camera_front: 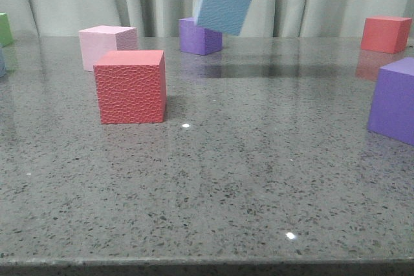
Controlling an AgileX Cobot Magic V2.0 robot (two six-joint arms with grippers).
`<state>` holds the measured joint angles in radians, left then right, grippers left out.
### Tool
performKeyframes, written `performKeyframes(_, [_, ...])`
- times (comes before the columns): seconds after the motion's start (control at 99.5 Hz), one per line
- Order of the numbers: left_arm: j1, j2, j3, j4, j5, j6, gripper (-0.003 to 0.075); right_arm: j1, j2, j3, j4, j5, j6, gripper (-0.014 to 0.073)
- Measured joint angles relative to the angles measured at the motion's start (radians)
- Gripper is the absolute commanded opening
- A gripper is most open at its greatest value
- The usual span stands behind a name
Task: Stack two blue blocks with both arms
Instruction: 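Lift the light blue cube with the right gripper and carry it toward the purple cube, then set the light blue cube down and open the right gripper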
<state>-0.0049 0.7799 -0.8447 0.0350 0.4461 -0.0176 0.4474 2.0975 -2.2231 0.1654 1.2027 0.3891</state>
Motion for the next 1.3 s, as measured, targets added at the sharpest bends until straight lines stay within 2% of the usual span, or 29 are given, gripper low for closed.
performKeyframes(0.281, [0.000, 0.000, 0.000, 0.000, 0.003, 0.000, 0.0674, 0.042, 0.077, 0.000, 0.004, -0.026, 0.043, 0.0417])
performKeyframes(0.482, [0.000, 0.000, 0.000, -0.004, 0.005, 0.000, 0.0674, 0.042, 0.095, 0.000, 0.006, -0.033, 0.044, 0.0580])
performKeyframes(0.543, [0.000, 0.000, 0.000, -0.006, 0.005, 0.000, 0.0673, 0.042, 0.097, 0.000, 0.008, -0.035, 0.045, 0.0602])
performKeyframes(1.095, [0.000, 0.017, -0.012, -0.008, 0.036, 0.000, 0.0673, 0.042, 0.059, 0.000, 0.014, -0.021, 0.040, 0.0601])
performKeyframes(1.296, [0.002, 0.125, -0.064, 0.004, 0.061, -0.020, 0.0673, 0.084, -0.029, 0.000, -0.065, 0.011, 0.029, 0.0601])
